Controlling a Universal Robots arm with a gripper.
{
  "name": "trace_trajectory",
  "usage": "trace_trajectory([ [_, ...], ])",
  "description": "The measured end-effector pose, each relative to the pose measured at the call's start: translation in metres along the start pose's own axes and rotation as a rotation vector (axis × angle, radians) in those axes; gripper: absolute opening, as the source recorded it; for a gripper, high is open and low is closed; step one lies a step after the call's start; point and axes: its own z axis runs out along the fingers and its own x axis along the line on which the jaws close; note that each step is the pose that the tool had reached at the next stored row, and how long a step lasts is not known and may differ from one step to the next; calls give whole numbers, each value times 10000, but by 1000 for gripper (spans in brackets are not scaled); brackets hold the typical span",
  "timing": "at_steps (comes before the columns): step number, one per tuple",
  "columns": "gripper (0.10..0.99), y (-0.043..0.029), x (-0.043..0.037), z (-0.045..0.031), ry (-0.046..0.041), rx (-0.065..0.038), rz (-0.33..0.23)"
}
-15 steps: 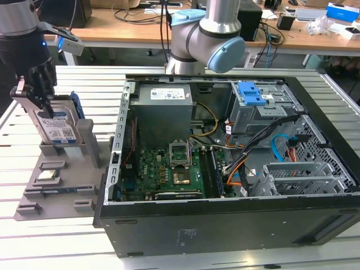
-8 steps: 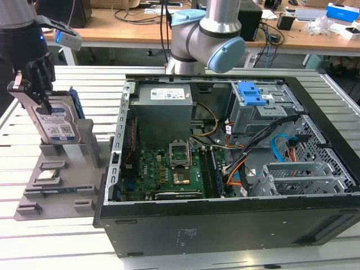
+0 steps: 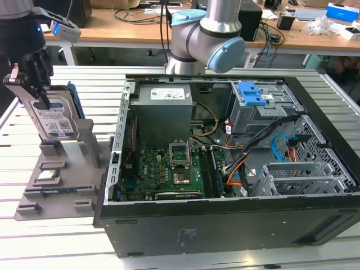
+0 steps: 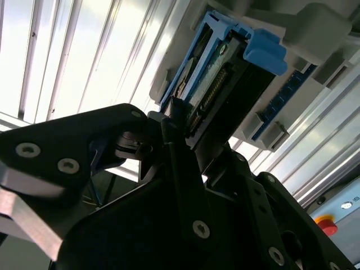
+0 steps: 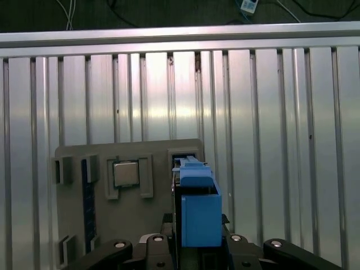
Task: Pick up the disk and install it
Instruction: 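Pick up the disk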
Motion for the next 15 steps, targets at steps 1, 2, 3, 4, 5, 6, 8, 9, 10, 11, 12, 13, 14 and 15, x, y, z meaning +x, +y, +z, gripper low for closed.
trace_trajectory([
  [1, 361, 1, 0, -12, 0, 0, 0],
  [2, 361, 1, 0, -23, -1, 0, 0],
  [3, 361, 1, -1, -36, -1, 0, 0],
  [4, 361, 2, -1, -60, 0, -1, 0],
  [5, 361, 3, -1, -86, -1, 0, 0],
  [6, 361, 3, -1, -107, -1, -1, -1],
  [8, 361, 5, -1, -148, -2, 0, 0],
  [9, 361, 5, -1, -159, -1, 0, 0],
  [10, 361, 5, -1, -173, -1, 0, 0],
  [11, 361, 6, -1, -185, -2, 0, 0],
  [12, 361, 6, -1, -207, -2, 0, 0],
  [13, 361, 7, -1, -238, -2, 0, 0],
  [14, 361, 8, -1, -256, -2, 1, 0],
  [15, 361, 9, -1, -278, -2, 1, 0],
])
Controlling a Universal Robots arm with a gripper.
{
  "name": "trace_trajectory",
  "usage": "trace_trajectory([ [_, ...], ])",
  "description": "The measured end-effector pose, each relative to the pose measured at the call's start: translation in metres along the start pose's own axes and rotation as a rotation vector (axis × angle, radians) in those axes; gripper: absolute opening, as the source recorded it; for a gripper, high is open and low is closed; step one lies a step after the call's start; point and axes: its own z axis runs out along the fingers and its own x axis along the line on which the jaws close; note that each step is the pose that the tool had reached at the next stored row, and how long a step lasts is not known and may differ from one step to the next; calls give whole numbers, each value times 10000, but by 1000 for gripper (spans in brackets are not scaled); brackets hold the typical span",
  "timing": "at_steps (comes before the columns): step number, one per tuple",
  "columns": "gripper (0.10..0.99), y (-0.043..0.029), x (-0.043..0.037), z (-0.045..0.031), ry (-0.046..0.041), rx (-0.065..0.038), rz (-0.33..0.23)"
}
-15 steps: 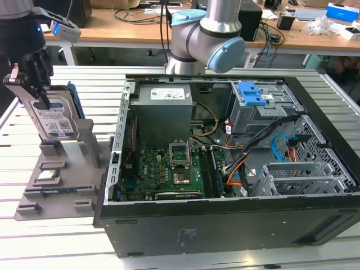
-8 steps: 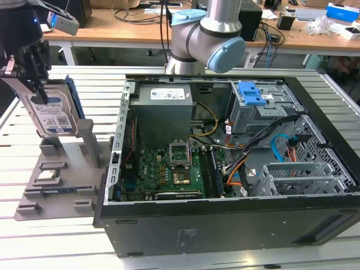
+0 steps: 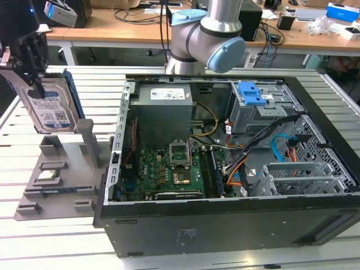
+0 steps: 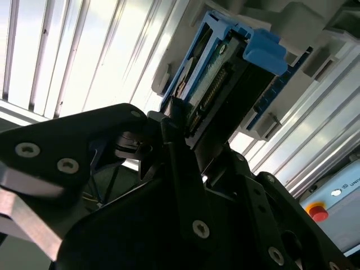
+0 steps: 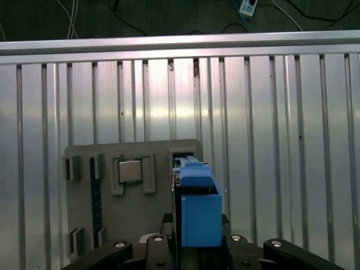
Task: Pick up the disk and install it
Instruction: 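Pick up the disk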
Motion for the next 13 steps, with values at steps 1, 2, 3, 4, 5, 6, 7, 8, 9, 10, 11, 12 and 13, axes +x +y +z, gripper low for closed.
trace_trajectory([
  [1, 361, 0, 0, -13, 1, -1, -1],
  [2, 361, 1, 0, -27, 0, 0, -1],
  [3, 361, 1, 0, -39, 0, -1, 0],
  [4, 361, 2, 0, -53, 0, 0, -1],
  [5, 361, 2, 0, -65, 0, -1, 0],
  [6, 361, 3, 0, -78, 1, -1, 0],
  [7, 361, 3, 0, -105, 0, 0, -1],
  [8, 361, 4, 0, -135, 0, -1, 0],
  [9, 361, 5, 0, -159, 0, -1, 0],
  [10, 361, 5, 0, -171, 1, -1, -1],
  [11, 361, 6, 0, -186, 0, -1, 0],
  [12, 361, 6, 0, -208, 0, -1, -1],
  [13, 361, 7, 0, -221, 0, -1, 0],
])
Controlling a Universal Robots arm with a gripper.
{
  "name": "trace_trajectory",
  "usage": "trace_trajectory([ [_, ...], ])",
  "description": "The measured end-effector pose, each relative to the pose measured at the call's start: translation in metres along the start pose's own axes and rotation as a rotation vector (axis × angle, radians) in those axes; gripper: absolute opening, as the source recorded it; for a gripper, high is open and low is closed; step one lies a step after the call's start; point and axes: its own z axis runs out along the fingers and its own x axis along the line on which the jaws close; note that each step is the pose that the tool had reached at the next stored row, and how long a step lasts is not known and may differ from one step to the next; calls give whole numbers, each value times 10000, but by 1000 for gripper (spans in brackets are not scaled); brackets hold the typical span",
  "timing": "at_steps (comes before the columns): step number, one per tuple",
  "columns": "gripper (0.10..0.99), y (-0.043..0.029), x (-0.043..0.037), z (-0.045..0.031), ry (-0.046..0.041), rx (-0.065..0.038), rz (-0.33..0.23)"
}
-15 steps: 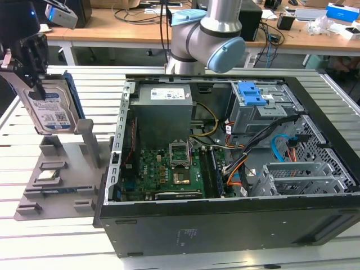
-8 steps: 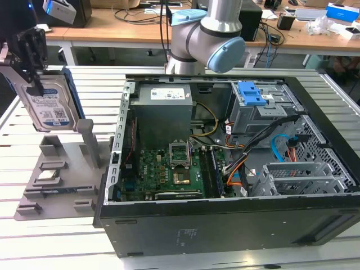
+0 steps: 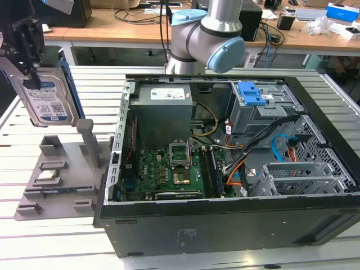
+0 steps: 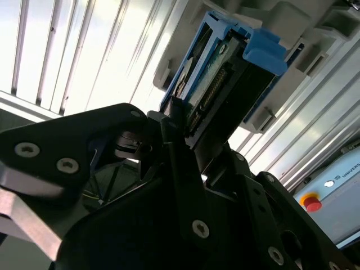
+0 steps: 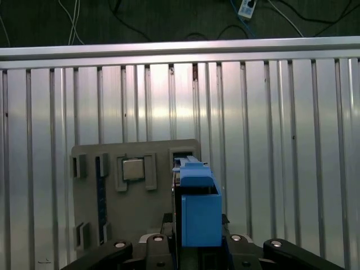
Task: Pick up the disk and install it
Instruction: 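Pick up the disk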
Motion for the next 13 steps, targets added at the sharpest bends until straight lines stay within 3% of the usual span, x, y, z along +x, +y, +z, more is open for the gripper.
trace_trajectory([
  [13, 361, 4, 1, -203, 0, -3, 0],
])
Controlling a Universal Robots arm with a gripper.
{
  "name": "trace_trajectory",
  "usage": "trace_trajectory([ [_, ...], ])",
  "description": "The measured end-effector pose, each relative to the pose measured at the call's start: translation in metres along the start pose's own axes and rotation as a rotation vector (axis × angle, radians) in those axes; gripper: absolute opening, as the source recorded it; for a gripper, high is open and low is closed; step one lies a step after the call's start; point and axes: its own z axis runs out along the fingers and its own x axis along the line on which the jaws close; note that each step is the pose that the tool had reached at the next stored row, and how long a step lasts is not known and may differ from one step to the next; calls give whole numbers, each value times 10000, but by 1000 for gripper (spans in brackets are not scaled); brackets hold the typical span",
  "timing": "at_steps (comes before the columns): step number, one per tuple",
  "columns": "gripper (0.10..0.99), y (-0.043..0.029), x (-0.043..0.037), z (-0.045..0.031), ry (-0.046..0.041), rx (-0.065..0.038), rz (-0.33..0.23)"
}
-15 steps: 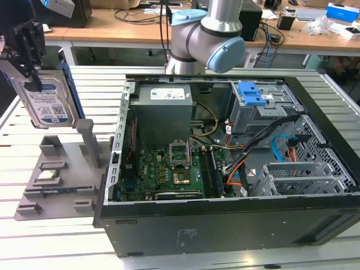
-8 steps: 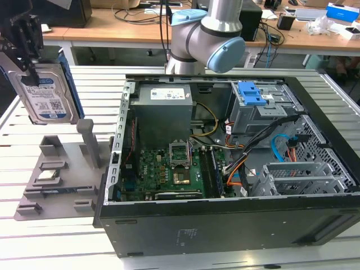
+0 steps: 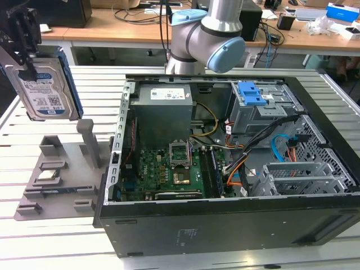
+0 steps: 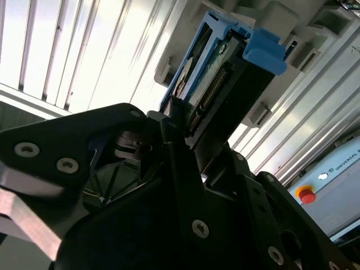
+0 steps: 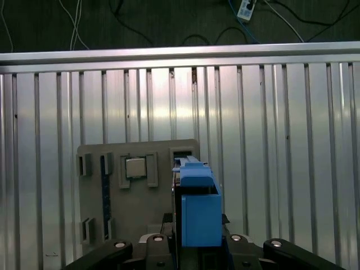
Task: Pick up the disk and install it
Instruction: 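Pick up the disk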
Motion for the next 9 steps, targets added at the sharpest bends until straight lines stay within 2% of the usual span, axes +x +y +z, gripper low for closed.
trace_trajectory([
  [9, 361, 2, 0, -139, 0, -2, 0],
])
